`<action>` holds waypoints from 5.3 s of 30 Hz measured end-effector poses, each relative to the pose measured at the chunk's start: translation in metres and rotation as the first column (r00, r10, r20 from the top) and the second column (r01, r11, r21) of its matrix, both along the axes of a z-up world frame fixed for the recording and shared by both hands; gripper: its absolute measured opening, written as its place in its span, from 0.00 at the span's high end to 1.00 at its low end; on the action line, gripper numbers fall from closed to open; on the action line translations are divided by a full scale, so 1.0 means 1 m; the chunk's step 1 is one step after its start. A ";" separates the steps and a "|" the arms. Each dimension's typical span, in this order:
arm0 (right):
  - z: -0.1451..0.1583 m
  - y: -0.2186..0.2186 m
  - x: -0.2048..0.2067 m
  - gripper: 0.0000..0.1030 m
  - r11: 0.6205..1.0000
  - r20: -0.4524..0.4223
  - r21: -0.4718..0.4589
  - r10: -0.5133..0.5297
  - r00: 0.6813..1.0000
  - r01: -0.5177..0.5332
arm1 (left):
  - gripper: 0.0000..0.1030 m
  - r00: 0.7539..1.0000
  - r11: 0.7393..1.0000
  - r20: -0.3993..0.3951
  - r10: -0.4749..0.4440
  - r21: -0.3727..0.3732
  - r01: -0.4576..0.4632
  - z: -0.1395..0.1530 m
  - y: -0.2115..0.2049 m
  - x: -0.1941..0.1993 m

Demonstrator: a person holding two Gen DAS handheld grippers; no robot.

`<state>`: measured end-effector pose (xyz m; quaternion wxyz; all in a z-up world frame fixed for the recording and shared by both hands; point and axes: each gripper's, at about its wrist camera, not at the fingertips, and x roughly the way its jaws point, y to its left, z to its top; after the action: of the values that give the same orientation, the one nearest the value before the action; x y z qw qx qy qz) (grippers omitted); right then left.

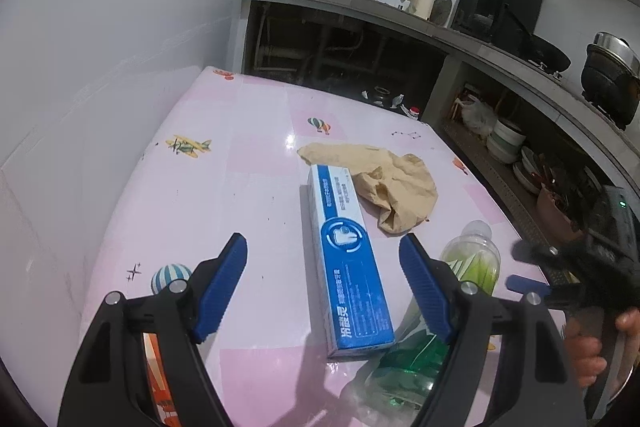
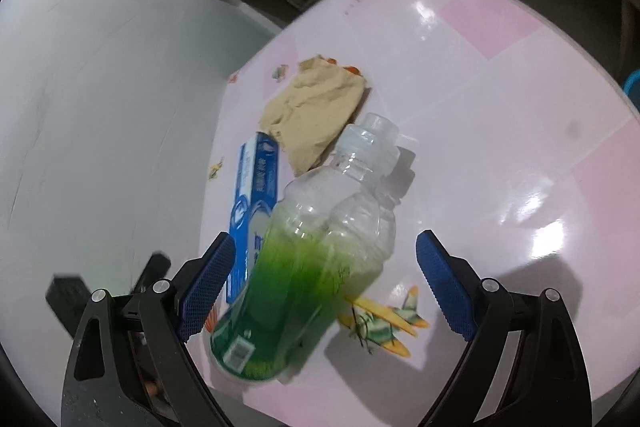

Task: Collect trash
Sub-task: 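Reach the right gripper to the green-liquid plastic bottle and close on it, then grasp the blue toothpaste box with the left gripper while the right holds the bottle, then carry the toothpaste box and bottle over to the blue wastebasket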

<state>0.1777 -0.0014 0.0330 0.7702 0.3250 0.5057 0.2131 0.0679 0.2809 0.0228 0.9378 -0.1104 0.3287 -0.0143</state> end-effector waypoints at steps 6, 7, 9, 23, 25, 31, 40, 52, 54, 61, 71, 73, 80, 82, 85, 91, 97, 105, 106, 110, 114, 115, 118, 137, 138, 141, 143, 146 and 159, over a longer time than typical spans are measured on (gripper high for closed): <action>-0.006 0.015 0.015 0.15 1.000 -0.057 0.013 -0.013 0.998 0.014 | 0.26 1.000 1.000 -0.007 -0.005 -0.012 0.005 -0.005 0.002 0.002; -0.006 0.017 0.016 0.15 1.000 -0.062 0.010 -0.015 0.998 0.015 | 0.26 1.000 1.000 -0.008 -0.005 -0.015 0.005 -0.006 0.003 0.002; -0.009 0.022 0.021 0.15 1.000 -0.075 0.005 -0.017 0.997 0.017 | 0.26 1.000 1.000 -0.010 -0.004 -0.018 0.004 -0.007 0.003 0.003; -0.020 0.036 0.031 0.32 0.997 -0.067 -0.066 0.022 0.997 -0.027 | 0.26 1.000 0.999 -0.026 0.012 -0.037 -0.013 -0.016 0.013 0.006; -0.019 0.035 0.032 0.32 0.996 -0.054 -0.070 0.058 0.997 -0.062 | 0.26 1.000 0.999 -0.027 0.011 -0.041 -0.012 -0.016 0.014 0.007; -0.015 0.025 0.032 0.32 0.971 -0.028 -0.124 0.203 0.979 -0.205 | 0.26 0.999 0.999 -0.041 -0.018 -0.051 0.016 -0.019 0.010 0.014; -0.004 -0.011 0.008 0.32 0.938 0.005 -0.229 0.270 0.963 -0.262 | 0.26 0.986 0.994 -0.132 -0.107 0.001 0.108 -0.038 -0.024 0.037; -0.001 -0.016 -0.008 0.32 0.915 0.063 -0.299 0.302 0.951 -0.271 | 0.53 0.965 0.990 -0.242 -0.104 0.069 0.124 -0.057 -0.046 0.037; 0.001 -0.018 -0.009 0.32 0.909 0.074 -0.317 0.309 0.948 -0.271 | 0.53 0.961 0.990 -0.256 -0.105 0.064 0.125 -0.055 -0.047 0.022; 0.002 -0.030 -0.014 0.32 0.889 0.097 -0.369 0.327 0.940 -0.272 | 0.52 0.923 0.988 -0.356 -0.145 0.005 0.157 -0.050 -0.051 -0.028; 0.004 -0.031 -0.015 0.25 0.917 0.106 -0.348 0.246 0.963 -0.196 | 0.35 0.952 0.990 -0.273 -0.142 -0.015 0.143 -0.036 -0.056 0.011; 0.005 -0.028 -0.016 0.24 0.920 0.104 -0.348 0.230 0.968 -0.182 | 0.35 0.951 0.990 -0.280 -0.132 0.005 0.138 -0.042 -0.059 0.021; 0.003 -0.022 -0.014 0.23 0.924 0.078 -0.347 0.198 0.977 -0.159 | 0.35 0.949 0.991 -0.300 -0.099 0.060 0.122 -0.048 -0.060 0.041; 0.002 -0.022 -0.014 0.24 0.925 0.073 -0.347 0.194 0.978 -0.157 | 0.35 0.945 0.991 -0.313 -0.095 0.059 0.119 -0.052 -0.058 0.043; -0.001 -0.022 -0.014 0.24 0.930 0.063 -0.333 0.189 0.980 -0.157 | 0.37 0.941 0.992 -0.326 -0.087 0.060 0.112 -0.059 -0.054 0.046; -0.007 -0.019 -0.011 0.27 0.934 0.035 -0.316 0.186 0.982 -0.166 | 0.49 0.935 0.994 -0.343 -0.087 0.030 0.103 -0.068 -0.047 0.050; -0.008 -0.015 -0.014 0.34 0.932 0.033 -0.321 0.188 0.982 -0.168 | 0.51 0.942 0.994 -0.323 -0.092 0.023 0.105 -0.071 -0.045 0.054; -0.005 -0.025 -0.018 0.34 0.943 0.041 -0.295 0.176 0.983 -0.157 | 0.52 0.954 0.996 -0.288 -0.087 0.006 0.092 -0.063 -0.043 0.049; -0.004 -0.026 -0.019 0.34 0.944 0.044 -0.291 0.177 0.983 -0.157 | 0.53 0.955 0.996 -0.283 -0.087 0.000 0.090 -0.061 -0.042 0.048; 0.002 -0.030 -0.022 0.34 0.949 0.064 -0.274 0.180 0.982 -0.156 | 0.53 0.961 0.995 -0.261 -0.095 -0.013 0.095 -0.053 -0.044 0.042; 0.006 -0.037 -0.025 0.34 0.956 0.075 -0.253 0.175 0.982 -0.151 | 0.53 0.963 0.993 -0.243 -0.115 -0.013 0.116 -0.047 -0.053 0.037; 0.007 -0.039 -0.025 0.34 0.957 0.077 -0.250 0.173 0.982 -0.149 | 0.53 0.963 0.992 -0.240 -0.121 -0.009 0.122 -0.045 -0.056 0.036; 0.008 -0.044 -0.026 0.34 0.960 0.082 -0.245 0.163 0.983 -0.138 | 0.53 0.963 0.990 -0.231 -0.135 0.017 0.143 -0.042 -0.067 0.034; 0.004 -0.064 -0.023 0.34 0.970 0.066 -0.212 0.133 0.989 -0.117 | 0.53 0.955 0.962 -0.218 -0.203 0.137 0.236 -0.043 -0.122 0.035; 0.004 -0.064 -0.023 0.34 0.971 0.065 -0.210 0.133 0.989 -0.117 | 0.53 0.955 0.962 -0.217 -0.204 0.139 0.237 -0.043 -0.123 0.035; 0.003 -0.062 -0.022 0.34 0.971 0.062 -0.207 0.134 0.989 -0.118 | 0.53 0.955 0.961 -0.211 -0.206 0.141 0.238 -0.042 -0.124 0.033; 0.003 -0.061 -0.021 0.34 0.971 0.062 -0.207 0.135 0.989 -0.120 | 0.53 0.956 0.960 -0.208 -0.207 0.145 0.239 -0.041 -0.125 0.033; 0.002 -0.061 -0.020 0.34 0.971 0.063 -0.207 0.137 0.988 -0.122 | 0.53 0.957 0.959 -0.203 -0.209 0.150 0.241 -0.040 -0.126 0.032; 0.007 -0.063 -0.025 0.34 0.973 0.082 -0.192 0.147 0.986 -0.130 | 0.53 0.962 0.952 -0.166 -0.219 0.178 0.248 -0.031 -0.133 0.024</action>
<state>0.1532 -0.0645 0.0396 0.8038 0.2048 0.5075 0.2334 0.0922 0.1475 -0.0079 0.9096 0.0221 0.4061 -0.0846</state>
